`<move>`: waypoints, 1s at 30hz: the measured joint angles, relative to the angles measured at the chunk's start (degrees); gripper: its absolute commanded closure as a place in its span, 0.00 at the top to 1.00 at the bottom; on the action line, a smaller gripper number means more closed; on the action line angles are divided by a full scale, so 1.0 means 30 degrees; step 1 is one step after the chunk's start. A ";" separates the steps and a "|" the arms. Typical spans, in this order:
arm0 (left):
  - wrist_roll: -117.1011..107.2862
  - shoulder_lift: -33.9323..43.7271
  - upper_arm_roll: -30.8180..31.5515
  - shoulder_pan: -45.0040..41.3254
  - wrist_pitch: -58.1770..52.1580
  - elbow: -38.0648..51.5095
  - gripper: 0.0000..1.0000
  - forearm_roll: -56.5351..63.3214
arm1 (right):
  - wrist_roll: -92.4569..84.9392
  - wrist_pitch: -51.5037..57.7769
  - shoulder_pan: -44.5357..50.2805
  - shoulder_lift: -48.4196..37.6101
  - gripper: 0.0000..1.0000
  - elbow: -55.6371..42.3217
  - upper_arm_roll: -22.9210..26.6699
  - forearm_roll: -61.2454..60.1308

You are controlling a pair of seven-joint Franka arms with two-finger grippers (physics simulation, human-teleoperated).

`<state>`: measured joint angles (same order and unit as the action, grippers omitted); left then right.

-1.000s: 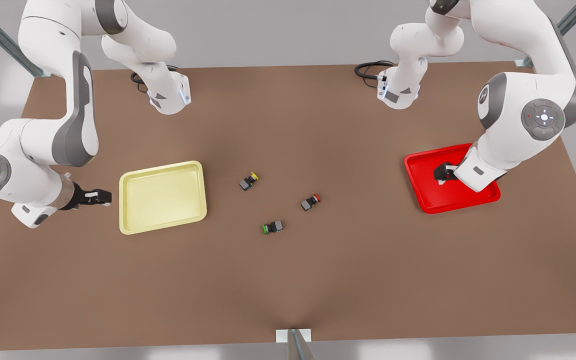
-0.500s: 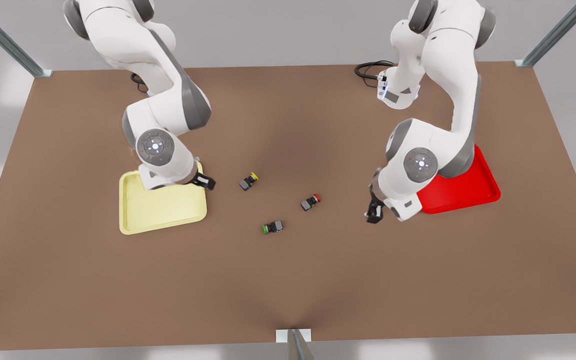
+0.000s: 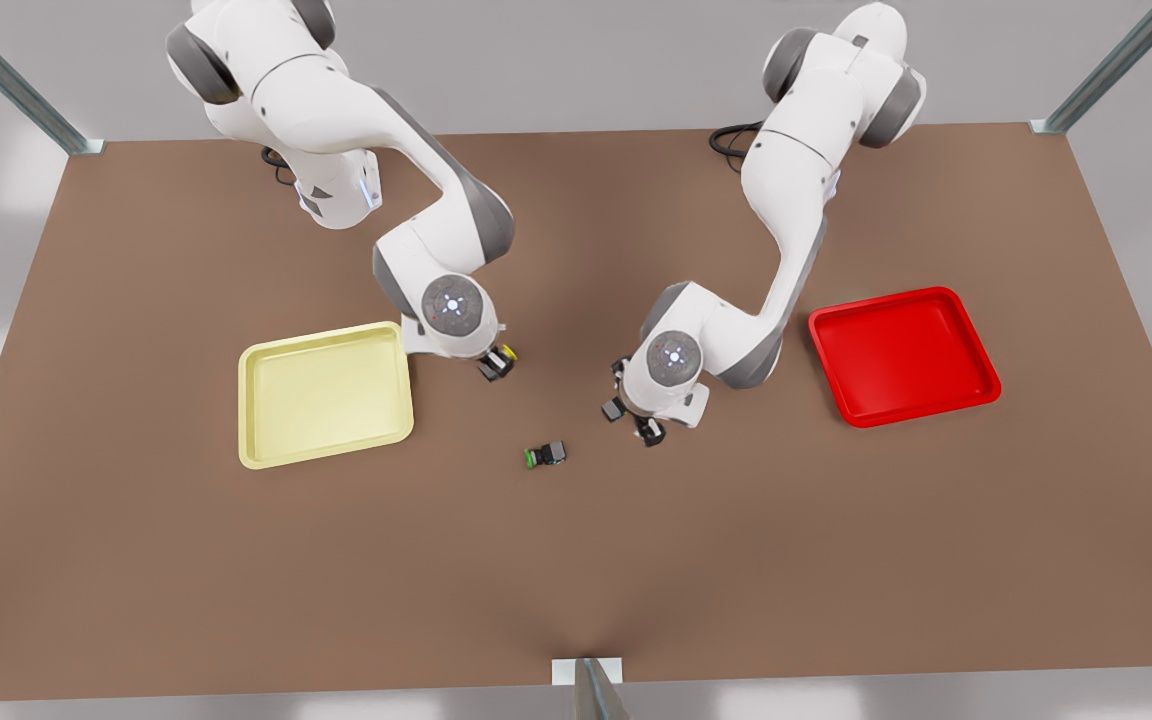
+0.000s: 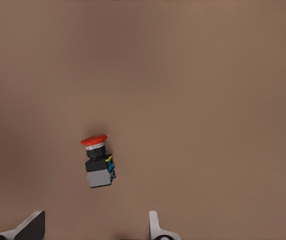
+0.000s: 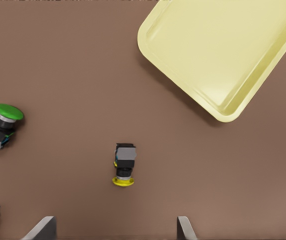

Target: Place the switches on the corresponding trays according to their colors

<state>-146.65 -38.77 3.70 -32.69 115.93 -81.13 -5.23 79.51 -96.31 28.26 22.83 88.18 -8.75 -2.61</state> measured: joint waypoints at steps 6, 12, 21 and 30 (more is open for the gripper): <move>-0.1914 -0.0471 -0.0003 -0.0532 0.1910 -0.1337 1.00 0.0562 | 0.1730 -0.2716 -0.2973 0.0226 0.73 0.1616 -0.4217 0.1692; -0.2005 -0.1207 -0.0083 -0.1241 0.3821 -0.2413 1.00 0.1036 | 0.2617 -0.7622 -0.2297 0.1722 0.73 0.3696 -0.4229 0.3212; -0.2821 -0.1597 -0.0442 -0.1520 0.5388 -0.3691 1.00 0.1236 | 0.3091 -1.7234 -0.2569 -0.0892 0.73 1.2313 -0.3018 0.4491; -0.2797 -0.1728 -0.0589 -0.1495 0.5508 -0.3662 0.67 0.1256 | 0.4472 -1.5474 -0.1814 -0.0160 0.73 1.1585 -0.2241 0.5180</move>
<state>-155.04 -43.95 1.93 -37.18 132.45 -92.11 -1.46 92.93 -142.73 22.82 22.35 122.94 -15.47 12.93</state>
